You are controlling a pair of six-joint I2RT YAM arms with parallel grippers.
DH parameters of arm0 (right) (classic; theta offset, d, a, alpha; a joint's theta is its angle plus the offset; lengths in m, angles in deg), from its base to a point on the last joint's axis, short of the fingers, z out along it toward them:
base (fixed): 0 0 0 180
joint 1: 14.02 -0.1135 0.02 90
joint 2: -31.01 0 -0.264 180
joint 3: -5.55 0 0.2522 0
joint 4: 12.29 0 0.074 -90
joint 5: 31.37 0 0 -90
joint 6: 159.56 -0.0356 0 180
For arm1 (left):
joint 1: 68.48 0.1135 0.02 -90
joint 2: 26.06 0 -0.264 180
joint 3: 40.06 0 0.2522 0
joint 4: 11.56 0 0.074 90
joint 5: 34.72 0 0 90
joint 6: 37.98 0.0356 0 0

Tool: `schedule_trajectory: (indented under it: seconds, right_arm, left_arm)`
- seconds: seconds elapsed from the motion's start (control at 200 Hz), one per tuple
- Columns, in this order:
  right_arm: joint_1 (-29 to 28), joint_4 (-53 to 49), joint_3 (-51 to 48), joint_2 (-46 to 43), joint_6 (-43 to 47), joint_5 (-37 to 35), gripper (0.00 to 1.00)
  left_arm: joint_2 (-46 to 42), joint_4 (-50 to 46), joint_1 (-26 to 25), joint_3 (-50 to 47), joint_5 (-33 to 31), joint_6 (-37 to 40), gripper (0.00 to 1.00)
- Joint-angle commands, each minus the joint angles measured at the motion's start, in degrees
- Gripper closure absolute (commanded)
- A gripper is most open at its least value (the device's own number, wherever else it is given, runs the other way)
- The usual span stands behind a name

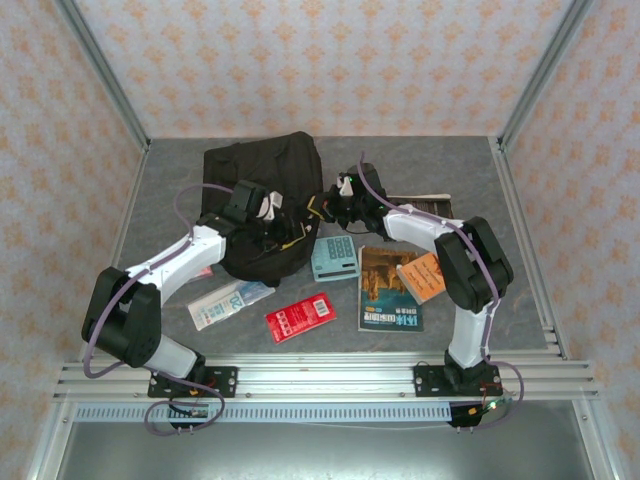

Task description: Pack the student bag

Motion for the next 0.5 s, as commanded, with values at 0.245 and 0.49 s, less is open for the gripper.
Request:
schedule_trajectory:
  seconds: [0.245,0.49]
  right_arm:
    - [0.3,3.0,2.6,-0.1,0.2,0.9,1.0]
    - [0.6,1.5,2.9,0.0,1.3,-0.4,1.0]
  left_arm:
    - [-0.5,0.5,-1.1,0.7,2.8,0.5,1.0]
    - [-3.3,-5.3,-1.0,3.8,0.0,3.9,1.0]
